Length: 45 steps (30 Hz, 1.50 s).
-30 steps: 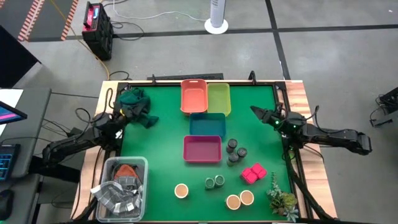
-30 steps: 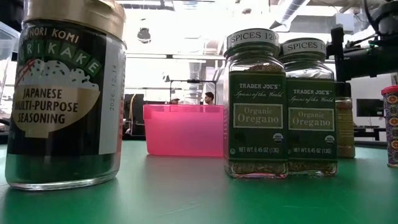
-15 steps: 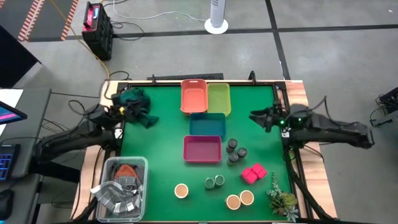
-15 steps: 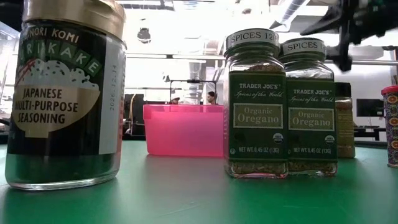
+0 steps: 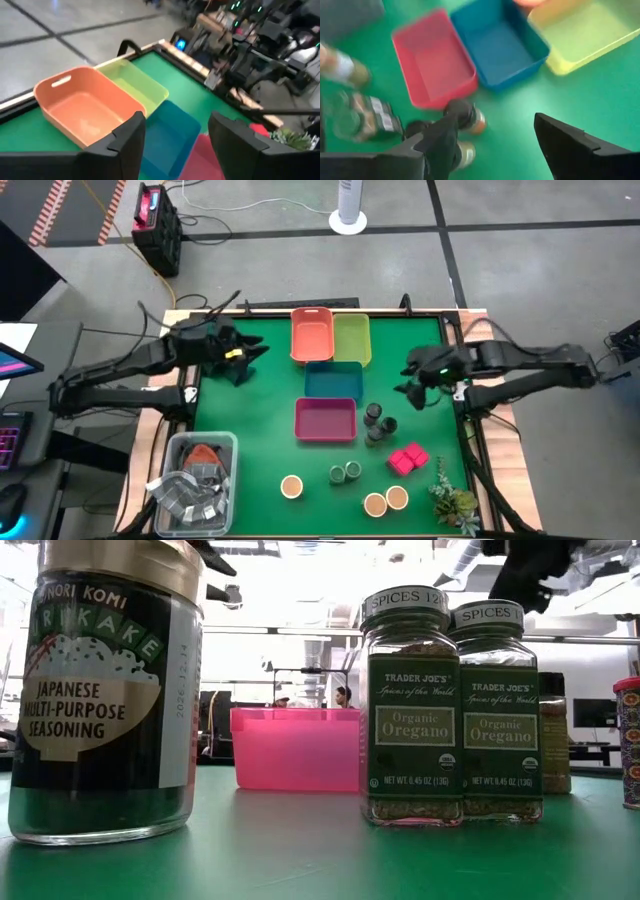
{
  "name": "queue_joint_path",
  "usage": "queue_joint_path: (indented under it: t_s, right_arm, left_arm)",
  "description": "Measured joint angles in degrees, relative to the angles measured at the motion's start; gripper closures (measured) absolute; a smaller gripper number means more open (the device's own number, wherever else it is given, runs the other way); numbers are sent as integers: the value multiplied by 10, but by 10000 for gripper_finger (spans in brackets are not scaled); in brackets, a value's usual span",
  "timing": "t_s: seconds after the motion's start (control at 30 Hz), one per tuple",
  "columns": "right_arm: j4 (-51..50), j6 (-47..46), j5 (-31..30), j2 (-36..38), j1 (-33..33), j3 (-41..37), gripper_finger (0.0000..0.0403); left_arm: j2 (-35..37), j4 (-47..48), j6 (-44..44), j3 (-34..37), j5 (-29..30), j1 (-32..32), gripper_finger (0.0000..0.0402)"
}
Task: Sort spices by type
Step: Put the top black seasoning bottle into the yellow bin
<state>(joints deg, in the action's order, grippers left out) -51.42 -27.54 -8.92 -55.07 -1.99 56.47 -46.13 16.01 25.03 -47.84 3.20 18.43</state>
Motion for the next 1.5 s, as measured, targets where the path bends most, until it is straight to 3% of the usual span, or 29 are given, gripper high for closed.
queue_joint_path:
  t_s: [0.27,0.57,1.07,1.5]
  right_arm:
    - [-25,39,0,-176,-51,86,55]
    - [-68,35,2,-301,-54,134,7]
    - [-72,1,16,-328,-54,148,12]
    - [-68,10,15,-400,-55,147,13]
  left_arm:
    - [-49,120,10,-106,1,-5,185]
    - [-47,138,-2,-124,1,-5,185]
    - [-13,177,8,-124,-15,-5,185]
    - [-6,180,-5,-124,-12,-5,185]
